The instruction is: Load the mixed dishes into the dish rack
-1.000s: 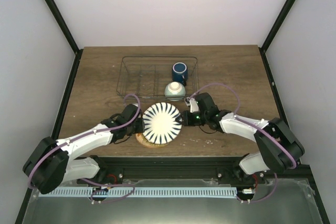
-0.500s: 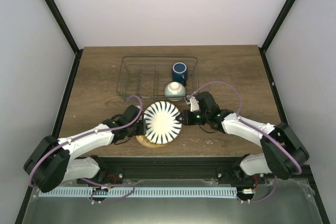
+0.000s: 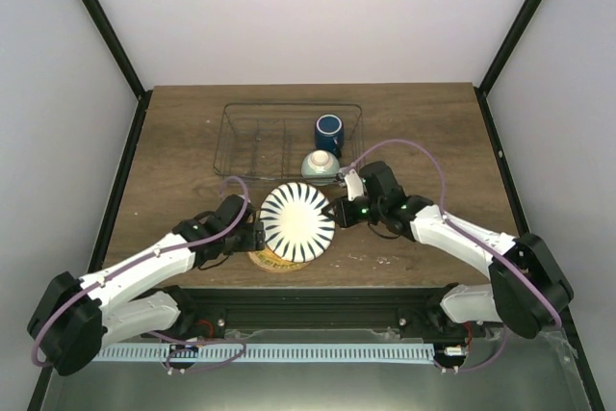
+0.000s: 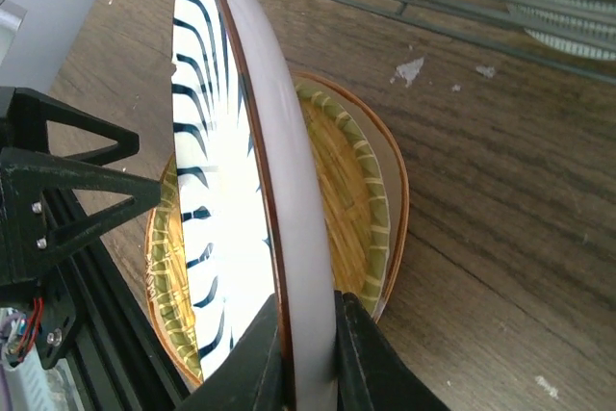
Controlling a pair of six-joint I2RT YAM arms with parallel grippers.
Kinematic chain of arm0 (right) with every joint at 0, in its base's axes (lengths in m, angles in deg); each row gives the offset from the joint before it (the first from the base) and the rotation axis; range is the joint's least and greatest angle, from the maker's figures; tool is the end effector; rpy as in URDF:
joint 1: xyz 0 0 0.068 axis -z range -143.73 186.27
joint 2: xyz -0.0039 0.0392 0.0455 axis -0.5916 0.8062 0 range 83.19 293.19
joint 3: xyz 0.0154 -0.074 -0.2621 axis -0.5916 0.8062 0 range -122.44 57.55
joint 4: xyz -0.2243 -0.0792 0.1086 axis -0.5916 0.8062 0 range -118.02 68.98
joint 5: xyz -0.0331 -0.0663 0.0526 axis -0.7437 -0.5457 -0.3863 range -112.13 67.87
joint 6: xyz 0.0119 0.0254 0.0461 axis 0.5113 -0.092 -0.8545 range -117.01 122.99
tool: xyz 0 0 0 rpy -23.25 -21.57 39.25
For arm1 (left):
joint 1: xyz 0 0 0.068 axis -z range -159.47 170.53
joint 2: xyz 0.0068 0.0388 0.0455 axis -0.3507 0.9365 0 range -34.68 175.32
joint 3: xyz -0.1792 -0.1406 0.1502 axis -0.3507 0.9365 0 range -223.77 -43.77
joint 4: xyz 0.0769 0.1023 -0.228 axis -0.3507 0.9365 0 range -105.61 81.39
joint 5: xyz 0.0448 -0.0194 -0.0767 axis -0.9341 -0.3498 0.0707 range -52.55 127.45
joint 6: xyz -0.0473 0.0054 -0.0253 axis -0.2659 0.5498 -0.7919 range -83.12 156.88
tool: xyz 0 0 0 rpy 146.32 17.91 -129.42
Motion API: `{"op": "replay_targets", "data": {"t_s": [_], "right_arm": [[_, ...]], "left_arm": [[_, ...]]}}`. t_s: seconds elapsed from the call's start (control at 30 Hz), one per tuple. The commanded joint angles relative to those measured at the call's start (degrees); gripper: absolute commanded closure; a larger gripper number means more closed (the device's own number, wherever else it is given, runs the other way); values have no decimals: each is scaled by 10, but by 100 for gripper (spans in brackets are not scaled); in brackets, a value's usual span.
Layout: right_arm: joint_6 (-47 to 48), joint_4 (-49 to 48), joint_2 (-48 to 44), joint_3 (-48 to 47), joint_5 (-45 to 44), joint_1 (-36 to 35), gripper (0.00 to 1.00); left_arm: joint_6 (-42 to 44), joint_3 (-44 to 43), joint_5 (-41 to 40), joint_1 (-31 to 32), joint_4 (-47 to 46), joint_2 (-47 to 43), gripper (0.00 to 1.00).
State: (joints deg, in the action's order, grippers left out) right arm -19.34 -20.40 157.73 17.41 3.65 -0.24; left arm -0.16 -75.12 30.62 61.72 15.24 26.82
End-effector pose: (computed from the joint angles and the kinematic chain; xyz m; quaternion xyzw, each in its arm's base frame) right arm 0.2034 0.1700 0.2080 -0.1999 0.8726 0.3722 0.2451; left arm 0.1451 -0.1212 0.1788 0.0200 0.9663 -0.1129 0.2303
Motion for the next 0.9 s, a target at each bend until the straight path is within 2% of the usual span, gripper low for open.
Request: {"op": "replay_targets", "data": {"t_s": [0.0,0.3,0.6,0.87], "right_arm": [[69,-46,-35,-24,21,-7,99],[123,-106,-76,-16,49,-7,99],[157,-121,-141,-16,21,-7,99],[212,-171,-176,-10,-81,-7,99]], "left_arm": [[4,-23,-29,-2,46,-25,15],[4,-25,-36,-6,55,-38,13],[7,-23,-32,-7,47,-26,13],[13,-22,-10,-8,42,-39,13]]}}
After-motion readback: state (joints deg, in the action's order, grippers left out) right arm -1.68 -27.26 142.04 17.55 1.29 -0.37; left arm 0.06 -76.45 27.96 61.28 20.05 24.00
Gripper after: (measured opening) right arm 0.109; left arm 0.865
